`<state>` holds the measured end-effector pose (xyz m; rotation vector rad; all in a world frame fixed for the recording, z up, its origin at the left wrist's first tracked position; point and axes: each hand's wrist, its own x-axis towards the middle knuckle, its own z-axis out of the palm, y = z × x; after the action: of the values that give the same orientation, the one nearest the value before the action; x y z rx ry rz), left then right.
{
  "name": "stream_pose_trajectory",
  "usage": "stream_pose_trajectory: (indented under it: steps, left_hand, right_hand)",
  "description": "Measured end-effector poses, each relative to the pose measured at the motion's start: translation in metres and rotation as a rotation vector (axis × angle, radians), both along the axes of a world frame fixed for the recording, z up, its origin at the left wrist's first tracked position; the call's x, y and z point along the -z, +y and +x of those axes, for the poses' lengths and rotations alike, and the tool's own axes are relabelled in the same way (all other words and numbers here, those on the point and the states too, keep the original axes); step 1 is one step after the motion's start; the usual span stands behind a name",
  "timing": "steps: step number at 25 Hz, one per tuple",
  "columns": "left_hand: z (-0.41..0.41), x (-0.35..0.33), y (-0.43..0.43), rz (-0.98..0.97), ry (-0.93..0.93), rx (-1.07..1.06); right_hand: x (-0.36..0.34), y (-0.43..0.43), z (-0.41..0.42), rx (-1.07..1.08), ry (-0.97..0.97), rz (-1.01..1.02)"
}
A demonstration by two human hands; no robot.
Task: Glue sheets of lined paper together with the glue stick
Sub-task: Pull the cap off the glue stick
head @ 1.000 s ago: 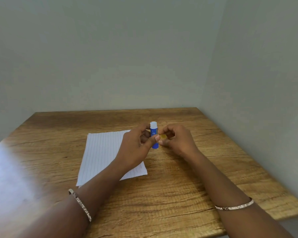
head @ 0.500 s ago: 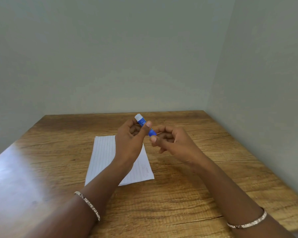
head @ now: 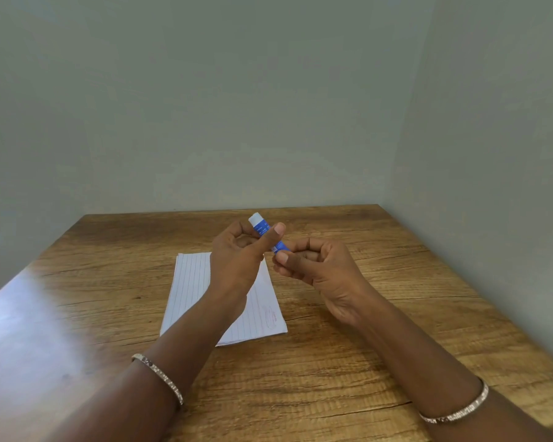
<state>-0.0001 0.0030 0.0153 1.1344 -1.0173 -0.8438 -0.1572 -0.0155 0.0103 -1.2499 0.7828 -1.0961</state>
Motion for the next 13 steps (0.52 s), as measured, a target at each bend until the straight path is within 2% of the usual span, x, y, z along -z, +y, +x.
stream_pose_trajectory:
  steps: [7,13]
  left_hand:
    - [-0.0008,-0.0029,0.0009,-0.017,0.019,0.046]
    - [0.0003,-0.0072,0.0034,-0.026,0.010,0.133]
  right_hand:
    - [-0.0020,0.0009,0.0020,-0.021,-0.042,0.085]
    - [-0.0085,0.0091,0.0095,-0.119,-0.126,0.313]
